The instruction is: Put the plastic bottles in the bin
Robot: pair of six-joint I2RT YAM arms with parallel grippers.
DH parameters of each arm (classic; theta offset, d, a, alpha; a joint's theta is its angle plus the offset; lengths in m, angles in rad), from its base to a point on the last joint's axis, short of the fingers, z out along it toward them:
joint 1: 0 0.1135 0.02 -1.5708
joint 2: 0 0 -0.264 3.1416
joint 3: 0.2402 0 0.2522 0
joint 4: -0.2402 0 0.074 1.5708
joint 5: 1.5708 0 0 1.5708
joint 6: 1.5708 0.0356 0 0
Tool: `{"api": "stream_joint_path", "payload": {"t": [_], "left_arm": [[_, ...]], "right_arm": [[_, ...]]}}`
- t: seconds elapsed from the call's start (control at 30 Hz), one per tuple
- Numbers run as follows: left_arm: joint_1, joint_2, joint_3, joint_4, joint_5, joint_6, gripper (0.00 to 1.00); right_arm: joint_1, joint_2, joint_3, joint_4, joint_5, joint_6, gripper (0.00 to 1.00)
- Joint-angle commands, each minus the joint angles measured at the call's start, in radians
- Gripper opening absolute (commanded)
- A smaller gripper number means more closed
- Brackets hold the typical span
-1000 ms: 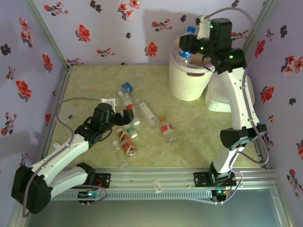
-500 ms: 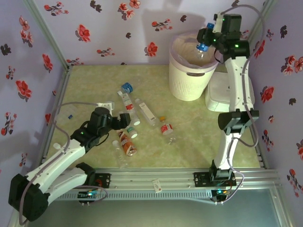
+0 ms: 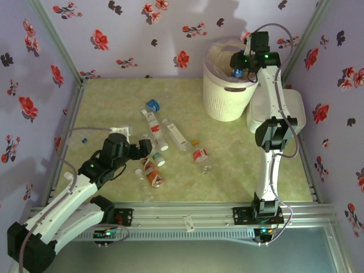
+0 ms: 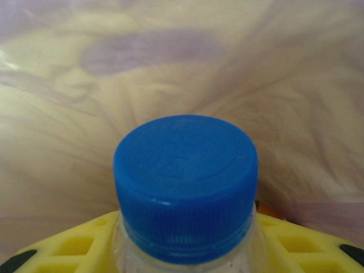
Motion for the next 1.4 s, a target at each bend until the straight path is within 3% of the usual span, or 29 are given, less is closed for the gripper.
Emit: {"api": "stream_joint_path", "payload": {"t": [0.0, 0.4, 0.73, 0.97, 1.37], "left_arm": [[0.008, 0.01, -0.006, -0.004, -0.024, -0.021, 0.95], [0.008, 0.023, 0.001, -0.025, -0.019, -0.03, 0.95], [0.023, 0.141, 0.11, -0.073, -0.019, 0.098, 1.0], [0.072, 0.29, 0.239, -0.08, -0.003, 0.215, 1.0], [0.24, 0.69, 0.562, -0.027, 0.16, 0.434, 1.0]], "right_arm": [[0.003, 0.05, 0.03, -0.03, 0.008, -0.034, 0.44], [0.004, 0.151, -0.01, -0.046, -0.011, -0.061, 0.47], [0.004, 0.151, 0.007, -0.073, -0.027, -0.072, 0.78], [0.004, 0.018, 0.017, -0.062, -0.063, -0.075, 0.88], [0.044, -0.363, -0.155, -0.034, -0.085, -0.111, 0.89]]}}
